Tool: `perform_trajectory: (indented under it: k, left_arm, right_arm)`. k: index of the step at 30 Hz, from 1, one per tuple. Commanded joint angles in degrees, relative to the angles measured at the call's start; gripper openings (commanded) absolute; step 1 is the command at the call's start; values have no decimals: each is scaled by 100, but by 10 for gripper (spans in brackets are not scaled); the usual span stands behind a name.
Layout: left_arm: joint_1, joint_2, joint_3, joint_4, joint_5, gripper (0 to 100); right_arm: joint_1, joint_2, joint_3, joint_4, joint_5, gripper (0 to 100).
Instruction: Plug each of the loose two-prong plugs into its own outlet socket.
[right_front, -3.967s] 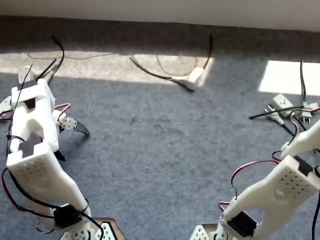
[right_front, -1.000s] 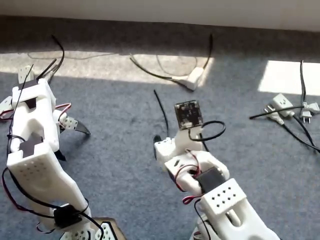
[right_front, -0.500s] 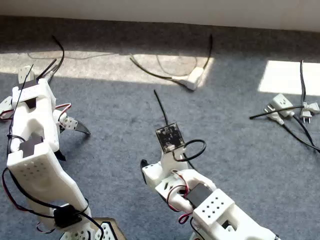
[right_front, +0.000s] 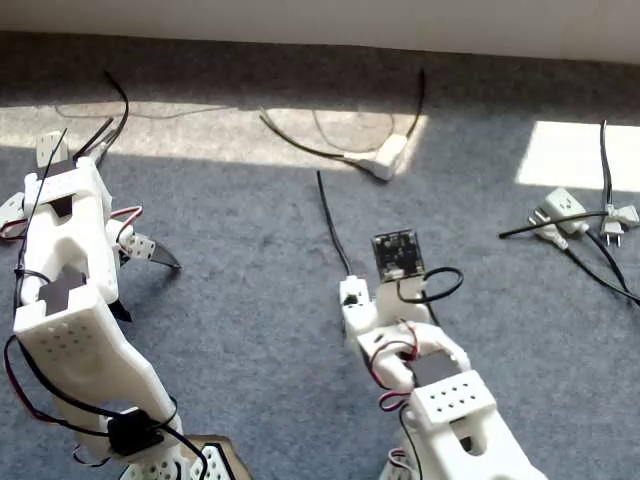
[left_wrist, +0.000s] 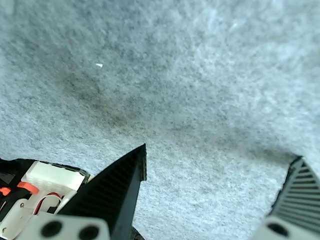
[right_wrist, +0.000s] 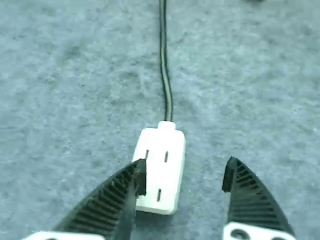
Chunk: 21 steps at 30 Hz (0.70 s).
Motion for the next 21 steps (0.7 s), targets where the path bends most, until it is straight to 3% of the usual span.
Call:
perform_trajectory:
  k: [1,9,14,18,21]
  left_arm:
    - [110,-22,-75,-35,26,418]
    - [110,-22,-40,-308,26,418]
    - [338,-31,-84,-642,26,418]
    - [321,-207,-532,-554,0,418]
    - [277,-479,-1367,44,-114,418]
  right_arm:
    - [778,-84,-444,145,202,250]
    - [2457,-673,-2633,1956,185,250]
    - [2976,-743,-2712,3327,185,250]
    - [2985,-743,-2035,3389,176,250]
    - [2958,-760,-1569,2941,176,250]
